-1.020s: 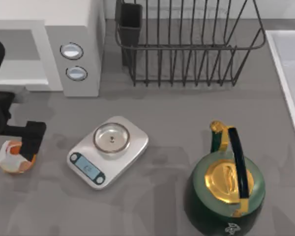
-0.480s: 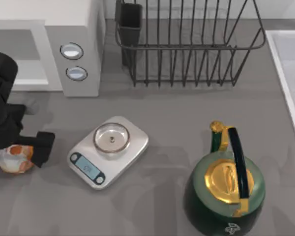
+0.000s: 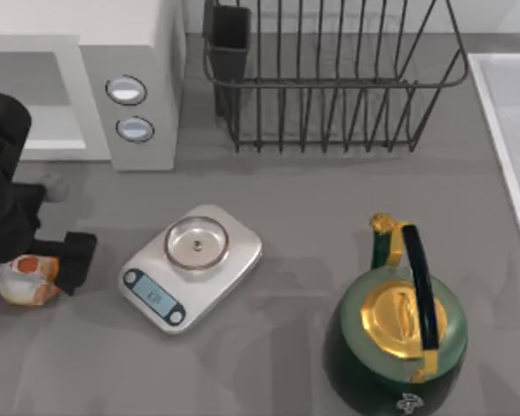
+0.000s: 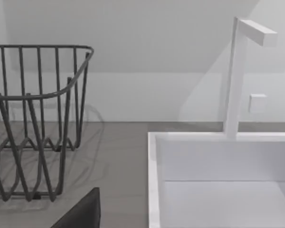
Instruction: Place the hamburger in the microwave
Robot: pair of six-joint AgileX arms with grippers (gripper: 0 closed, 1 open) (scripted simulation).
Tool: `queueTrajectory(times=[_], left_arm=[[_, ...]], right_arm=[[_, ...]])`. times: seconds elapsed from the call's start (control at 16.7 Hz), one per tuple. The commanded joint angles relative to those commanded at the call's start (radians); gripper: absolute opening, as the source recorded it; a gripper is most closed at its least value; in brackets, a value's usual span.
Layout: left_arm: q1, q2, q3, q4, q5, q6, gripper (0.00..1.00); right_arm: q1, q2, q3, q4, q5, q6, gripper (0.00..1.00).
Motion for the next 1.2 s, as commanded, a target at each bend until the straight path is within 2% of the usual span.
queueTrajectory(times=[0.48, 0.96, 1.02, 1.2], left_arm=[[0.000, 0.000, 0.000, 0.000, 0.000, 0.000, 0.02], [0.000, 0.000, 0.000, 0.000, 0.000, 0.000, 0.00], [0.000, -0.073, 0.004, -0.069, 0.000, 0.000, 0.00], [-0.026, -0.099, 0.014, -0.107, 0.004, 0.010, 0.00]], right_arm=[[0.000, 0.000, 0.000, 0.000, 0.000, 0.000, 1.00], [0.000, 0.000, 0.000, 0.000, 0.000, 0.000, 1.00], [0.000, 0.000, 0.000, 0.000, 0.000, 0.000, 1.00], [0.000, 0.000, 0.000, 0.000, 0.000, 0.000, 1.00]])
